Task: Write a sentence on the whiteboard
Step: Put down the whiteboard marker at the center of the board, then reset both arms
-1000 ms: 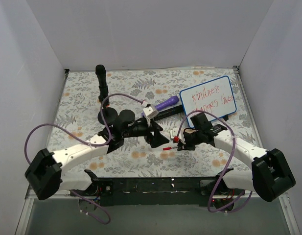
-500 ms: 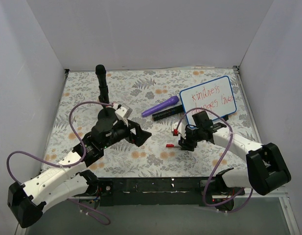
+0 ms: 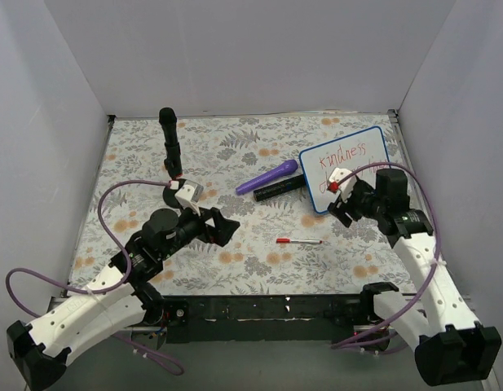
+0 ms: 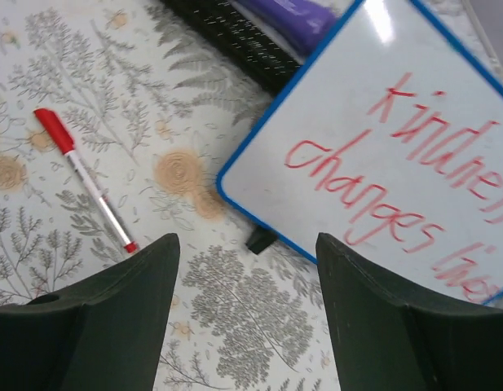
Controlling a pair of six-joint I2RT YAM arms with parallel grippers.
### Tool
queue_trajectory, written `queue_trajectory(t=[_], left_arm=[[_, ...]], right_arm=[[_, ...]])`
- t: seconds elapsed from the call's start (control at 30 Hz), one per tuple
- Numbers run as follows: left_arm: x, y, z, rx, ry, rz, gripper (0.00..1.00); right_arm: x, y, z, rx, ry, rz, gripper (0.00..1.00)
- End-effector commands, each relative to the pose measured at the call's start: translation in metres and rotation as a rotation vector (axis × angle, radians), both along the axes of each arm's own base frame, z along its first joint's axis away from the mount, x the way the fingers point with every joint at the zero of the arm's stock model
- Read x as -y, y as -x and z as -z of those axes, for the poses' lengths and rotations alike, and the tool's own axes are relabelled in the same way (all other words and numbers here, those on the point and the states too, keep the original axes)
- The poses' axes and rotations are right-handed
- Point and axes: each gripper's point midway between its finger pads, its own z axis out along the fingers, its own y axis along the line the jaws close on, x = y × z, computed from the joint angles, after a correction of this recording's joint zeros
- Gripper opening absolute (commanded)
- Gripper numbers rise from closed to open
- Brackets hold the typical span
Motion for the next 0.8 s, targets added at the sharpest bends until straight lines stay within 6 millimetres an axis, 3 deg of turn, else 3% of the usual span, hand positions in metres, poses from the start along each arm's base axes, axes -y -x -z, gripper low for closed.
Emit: queue_trajectory(t=[0.0,0.03,0.13,0.27,0.43,0.77], left_arm=[[-0.016,-0.008,-0.024,0.043,0.021,-0.087,0.98],[-0.018,-0.008,-0.025,0.058,0.012,-0.093,0.98],[-0.029,-0.008,-0.031,0.083,-0.003,-0.128,0.98],[-0.038,-0.005,-0.04,0.1,-0.007,-0.15,0.98],[-0.047,-0.001,-0.045,0.108,0.011,-0.172,0.98],[-0.062,0.003,-0.045,0.135,0.04,-0.22,0.98]], right_arm=[[0.026,-0.002,-0.05,0.042,-0.07,0.216,0.76],[0.035,-0.005,-0.07,0.1,-0.089,0.288,0.82],[0.049,-0.004,-0.107,0.159,-0.207,0.445,0.92],[0.074,-0.011,-0.13,0.169,-0.344,0.672,0.93],[0.093,-0.012,-0.144,0.224,-0.392,0.795,0.92],[0.092,-0.004,-0.136,0.211,-0.38,0.736,0.91]])
